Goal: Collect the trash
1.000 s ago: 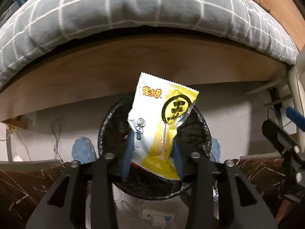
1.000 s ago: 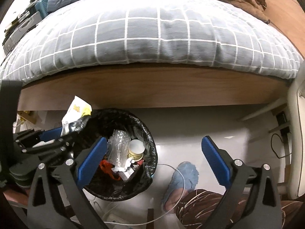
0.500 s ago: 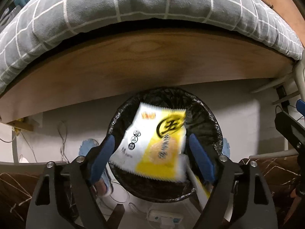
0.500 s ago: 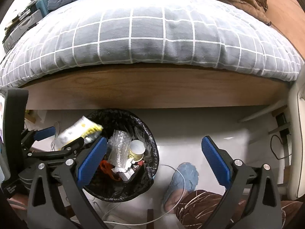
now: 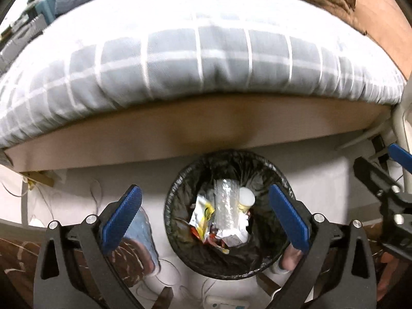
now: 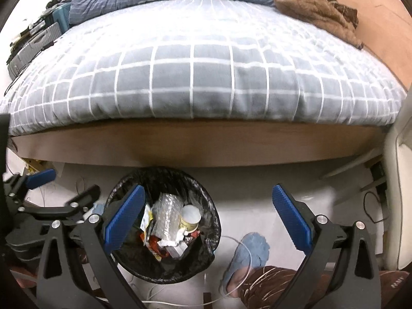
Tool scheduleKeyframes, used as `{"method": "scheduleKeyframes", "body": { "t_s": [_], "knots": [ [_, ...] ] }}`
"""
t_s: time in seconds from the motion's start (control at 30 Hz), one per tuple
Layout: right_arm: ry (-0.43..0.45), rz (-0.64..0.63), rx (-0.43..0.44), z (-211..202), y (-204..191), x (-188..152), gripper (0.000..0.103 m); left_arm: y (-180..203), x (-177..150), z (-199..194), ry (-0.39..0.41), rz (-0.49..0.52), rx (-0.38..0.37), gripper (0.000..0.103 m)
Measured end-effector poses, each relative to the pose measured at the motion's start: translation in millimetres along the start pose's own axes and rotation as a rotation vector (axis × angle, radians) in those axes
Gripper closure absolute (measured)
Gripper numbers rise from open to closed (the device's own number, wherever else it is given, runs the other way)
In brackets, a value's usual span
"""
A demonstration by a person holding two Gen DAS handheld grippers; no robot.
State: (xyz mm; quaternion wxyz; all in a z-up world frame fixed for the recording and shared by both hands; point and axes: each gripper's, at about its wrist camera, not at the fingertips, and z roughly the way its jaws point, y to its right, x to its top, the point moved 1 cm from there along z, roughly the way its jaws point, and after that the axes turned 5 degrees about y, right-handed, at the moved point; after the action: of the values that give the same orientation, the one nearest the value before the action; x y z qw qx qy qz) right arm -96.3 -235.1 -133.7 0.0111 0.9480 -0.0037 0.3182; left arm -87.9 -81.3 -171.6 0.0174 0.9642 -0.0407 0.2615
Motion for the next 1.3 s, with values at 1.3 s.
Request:
{"method": "scheduleKeyframes", "body": {
  "t_s": [1.3],
  "knots": [
    [0.212,0.020,-0.015,-166.9,-19.1,30.2,0.008,-31.8,13.4,-203.7,0.268,-0.065,-0.006,0.006]
  ]
}}
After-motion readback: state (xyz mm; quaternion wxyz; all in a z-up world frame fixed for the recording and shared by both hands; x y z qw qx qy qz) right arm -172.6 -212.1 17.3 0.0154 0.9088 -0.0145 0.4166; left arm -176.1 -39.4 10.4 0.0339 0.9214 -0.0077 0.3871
